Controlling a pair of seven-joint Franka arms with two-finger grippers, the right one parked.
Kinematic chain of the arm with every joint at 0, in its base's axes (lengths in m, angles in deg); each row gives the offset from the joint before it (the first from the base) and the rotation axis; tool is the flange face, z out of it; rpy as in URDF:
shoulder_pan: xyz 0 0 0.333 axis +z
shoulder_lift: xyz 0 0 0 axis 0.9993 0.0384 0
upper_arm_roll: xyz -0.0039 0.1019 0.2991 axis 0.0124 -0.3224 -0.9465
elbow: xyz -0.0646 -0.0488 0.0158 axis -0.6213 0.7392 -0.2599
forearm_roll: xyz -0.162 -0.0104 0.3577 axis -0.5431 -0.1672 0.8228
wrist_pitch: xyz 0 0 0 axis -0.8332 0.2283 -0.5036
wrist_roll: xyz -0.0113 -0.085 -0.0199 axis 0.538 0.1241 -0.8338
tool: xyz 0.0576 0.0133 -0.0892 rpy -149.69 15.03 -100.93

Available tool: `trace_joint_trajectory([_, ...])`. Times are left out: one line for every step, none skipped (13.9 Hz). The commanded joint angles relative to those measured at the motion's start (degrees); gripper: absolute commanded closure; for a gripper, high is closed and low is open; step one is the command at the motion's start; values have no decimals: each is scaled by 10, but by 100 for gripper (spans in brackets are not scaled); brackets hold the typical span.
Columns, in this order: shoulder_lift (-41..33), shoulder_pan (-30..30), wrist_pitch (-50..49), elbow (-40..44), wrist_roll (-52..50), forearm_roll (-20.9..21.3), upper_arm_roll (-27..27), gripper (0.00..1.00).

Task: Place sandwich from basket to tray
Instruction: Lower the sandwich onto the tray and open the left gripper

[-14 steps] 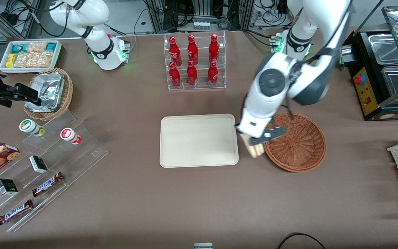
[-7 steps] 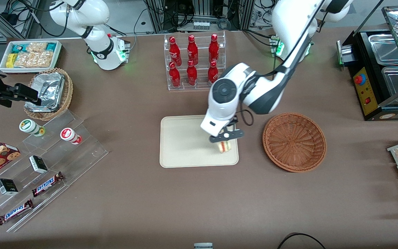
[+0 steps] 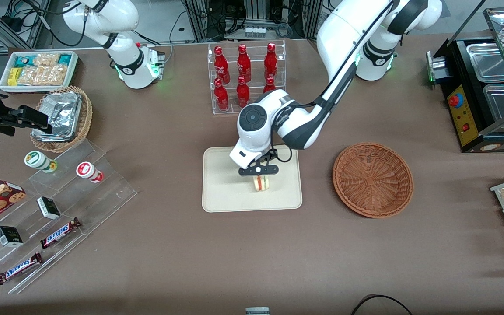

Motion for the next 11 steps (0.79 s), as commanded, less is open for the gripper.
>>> trace_joint_trajectory([12,-8,13,21,6,10,-6,93])
trace_joint_trajectory([14,-14,18,21,6,13,-6,93])
trace_joint_trajectory([16,-17,19,21,6,19,-6,93])
trace_joint_trajectory([22,-18,20,21,6,28,-6,92])
trace_joint_trajectory([27,-18,24,21,5,35,-6,92])
trace_joint_trajectory([29,-25,32,21,5,35,-6,92])
trace_joint_trajectory([32,-30,34,21,6,36,-6,92])
trace_joint_trajectory([37,-31,34,21,5,39,-6,92])
trace_joint_trajectory([39,-32,38,21,5,43,-6,91])
trace_joint_trajectory([44,-32,39,21,6,43,-6,90])
trace_joint_trajectory([46,-37,39,21,6,44,-6,88])
